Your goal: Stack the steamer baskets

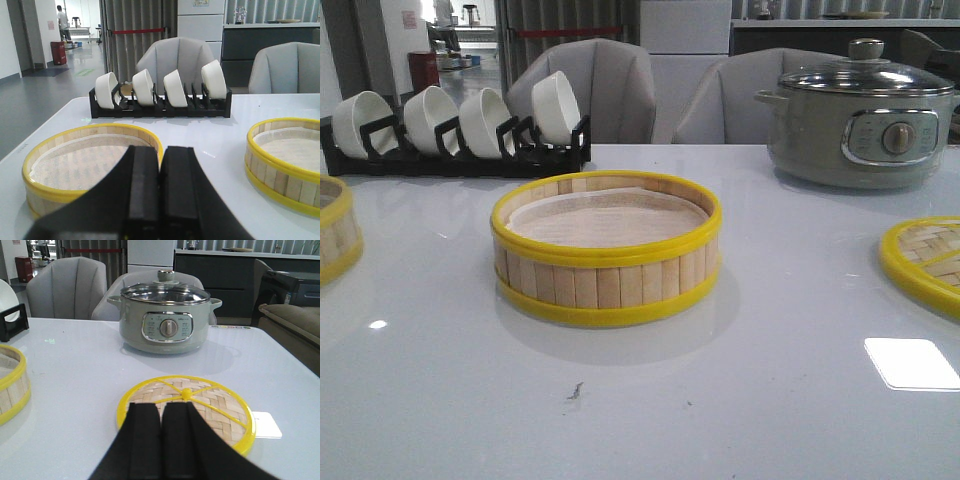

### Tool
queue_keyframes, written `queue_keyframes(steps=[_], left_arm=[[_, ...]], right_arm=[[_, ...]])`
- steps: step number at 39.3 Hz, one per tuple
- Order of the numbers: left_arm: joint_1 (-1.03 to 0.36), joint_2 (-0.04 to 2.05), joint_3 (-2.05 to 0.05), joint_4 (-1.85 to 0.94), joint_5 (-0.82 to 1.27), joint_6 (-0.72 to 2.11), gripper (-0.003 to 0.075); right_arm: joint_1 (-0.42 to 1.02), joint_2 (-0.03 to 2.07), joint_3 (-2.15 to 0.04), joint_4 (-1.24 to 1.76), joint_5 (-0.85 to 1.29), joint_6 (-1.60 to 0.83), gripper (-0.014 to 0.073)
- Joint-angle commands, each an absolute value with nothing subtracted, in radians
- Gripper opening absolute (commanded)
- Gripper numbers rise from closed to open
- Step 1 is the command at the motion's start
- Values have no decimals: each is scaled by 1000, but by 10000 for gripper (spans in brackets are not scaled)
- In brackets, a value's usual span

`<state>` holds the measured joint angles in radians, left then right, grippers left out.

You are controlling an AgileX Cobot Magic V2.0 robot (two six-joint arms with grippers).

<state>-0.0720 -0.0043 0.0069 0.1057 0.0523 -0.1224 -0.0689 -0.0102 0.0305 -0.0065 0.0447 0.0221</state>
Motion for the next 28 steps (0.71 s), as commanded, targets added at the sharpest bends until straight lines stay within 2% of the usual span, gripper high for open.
queue_keyframes(steps=[1, 8, 13, 23, 28], left_arm=[[-71, -16, 8, 107, -30, -124, 83], [-71, -14, -39, 22, -15, -129, 83], [-85, 53, -170, 30, 73, -129, 83], [-277, 488, -670, 189, 361, -129, 83], [-284, 711, -928, 221, 502, -129, 83]], right_arm=[[-74, -31, 15, -15, -36, 18, 54], [-74, -31, 15, -15, -36, 18, 54], [-74, -31, 15, -15, -36, 18, 54], [-74, -31, 15, -15, -36, 18, 54], [-74, -31, 15, -15, -36, 18, 54]])
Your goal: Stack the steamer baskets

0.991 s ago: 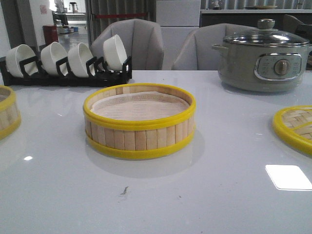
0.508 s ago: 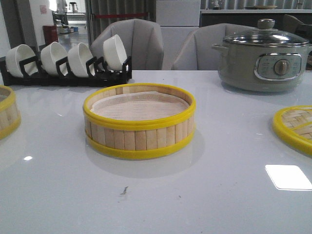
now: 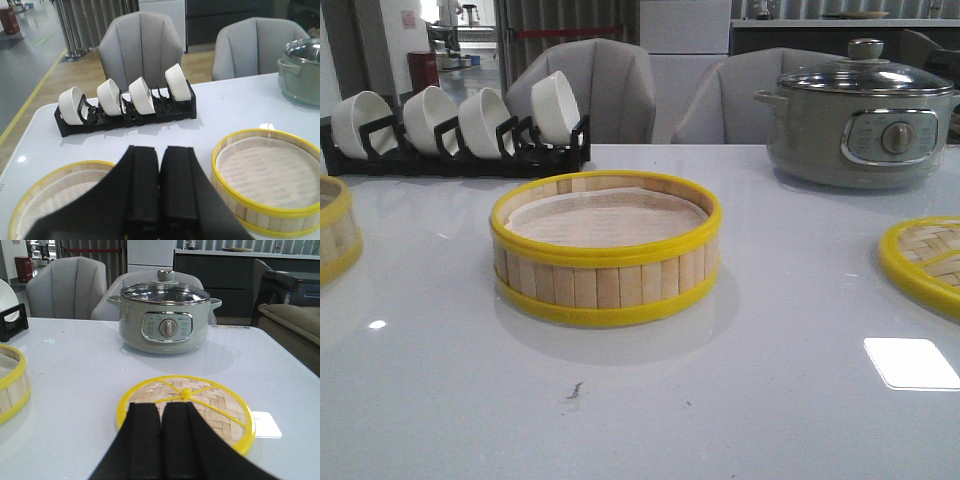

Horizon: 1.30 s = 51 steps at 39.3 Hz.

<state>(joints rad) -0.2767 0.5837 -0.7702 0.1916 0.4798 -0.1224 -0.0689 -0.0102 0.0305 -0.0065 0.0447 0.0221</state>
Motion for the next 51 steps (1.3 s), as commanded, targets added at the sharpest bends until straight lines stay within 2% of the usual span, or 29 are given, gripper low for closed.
queue_keyframes(steps=[1, 7, 13, 31, 51], left_arm=[[-284, 754, -976, 222, 539, -129, 83], [-284, 937, -1183, 223, 692, -133, 83], [-284, 1039, -1276, 219, 787, -135, 83], [-284, 1044, -1270, 325, 620, -135, 83], [-284, 1044, -1270, 307, 620, -135, 83]], right_arm=[[-74, -31, 15, -15, -36, 18, 54], [-74, -31, 15, -15, -36, 18, 54], [-74, -31, 15, -15, -36, 18, 54], [-74, -31, 15, -15, -36, 18, 54], [-74, -31, 15, -15, -36, 18, 54]])
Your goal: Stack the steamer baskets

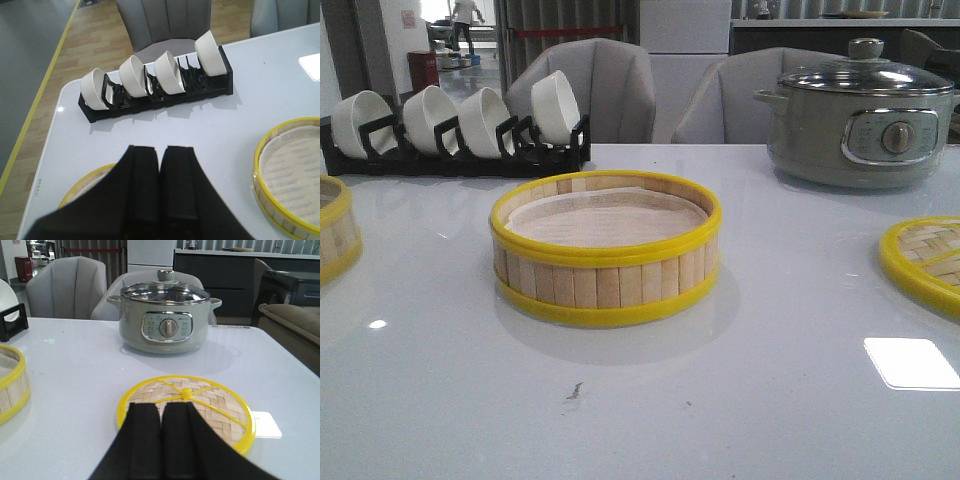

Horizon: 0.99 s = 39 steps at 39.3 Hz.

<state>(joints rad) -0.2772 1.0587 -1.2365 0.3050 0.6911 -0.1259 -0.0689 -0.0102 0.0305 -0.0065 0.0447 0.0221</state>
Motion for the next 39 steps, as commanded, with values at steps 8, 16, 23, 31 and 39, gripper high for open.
queue_keyframes(steps=[8, 16, 23, 31, 39], left_arm=[[-284, 1044, -1270, 307, 620, -135, 83], [-284, 1044, -1270, 301, 661, -135, 83], [-284, 1044, -1268, 282, 689, -135, 83], [-284, 1044, -1268, 265, 688, -135, 83], [-284, 1044, -1268, 262, 690, -135, 83]], right_arm=[[-74, -31, 15, -15, -36, 18, 54], [-74, -31, 15, -26, -49, 14, 54], [-70, -27, -31, 84, -47, 103, 54], [-70, 114, -252, 129, 156, 113, 54], [-70, 477, -532, 129, 194, 112, 54]])
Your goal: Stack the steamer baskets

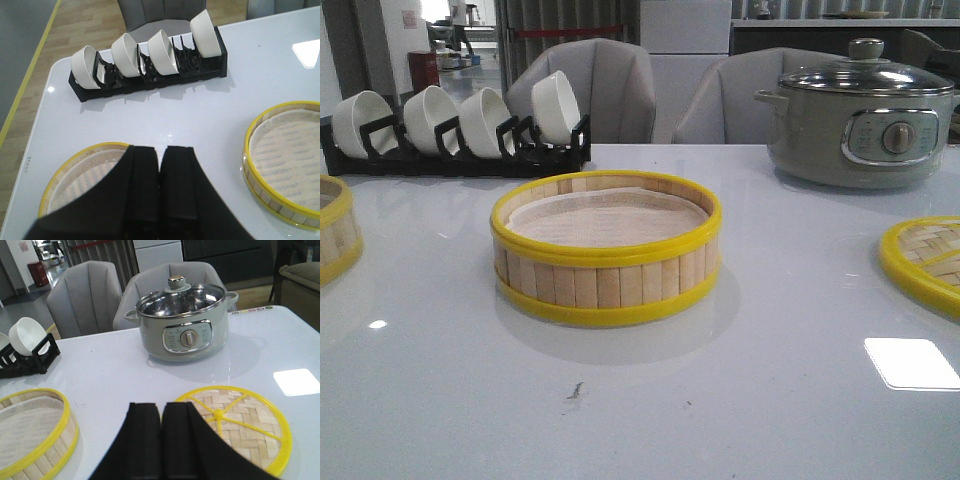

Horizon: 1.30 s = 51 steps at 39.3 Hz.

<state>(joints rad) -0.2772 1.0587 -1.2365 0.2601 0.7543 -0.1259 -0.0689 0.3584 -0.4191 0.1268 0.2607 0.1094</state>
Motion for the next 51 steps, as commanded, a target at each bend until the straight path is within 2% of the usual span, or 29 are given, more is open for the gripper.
queue_keyframes(steps=[1, 10, 22, 32, 34, 38, 41, 43, 49, 51], left_arm=[[-284, 1044, -1268, 262, 692, -135, 83], [-284, 1044, -1268, 262, 721, -135, 83], [-284, 1044, -1268, 262, 744, -131, 83], [-284, 1044, -1268, 262, 734, -131, 83], [-284, 1044, -1268, 262, 734, -131, 83], [-284, 1044, -1268, 249, 734, -129, 88], [-284, 1044, -1268, 246, 729, -122, 135], [-284, 1044, -1266, 246, 718, -122, 184], [-284, 1047, -1250, 244, 697, -122, 419], [-284, 1058, -1241, 234, 714, -126, 472]], right_arm=[[-70, 525, -565, 129, 197, 112, 54], [-70, 811, -760, 143, 232, 112, 54], [-70, 871, -792, 149, 152, 112, 54], [-70, 874, -792, 150, 198, 112, 63], [-70, 874, -792, 149, 207, 102, 103], [-70, 874, -792, 149, 219, 81, 248], [-70, 874, -792, 149, 227, 79, 361], [-70, 874, -792, 149, 230, 79, 390], [-70, 874, -792, 149, 257, 79, 393], [-70, 874, -792, 149, 265, 79, 393]])
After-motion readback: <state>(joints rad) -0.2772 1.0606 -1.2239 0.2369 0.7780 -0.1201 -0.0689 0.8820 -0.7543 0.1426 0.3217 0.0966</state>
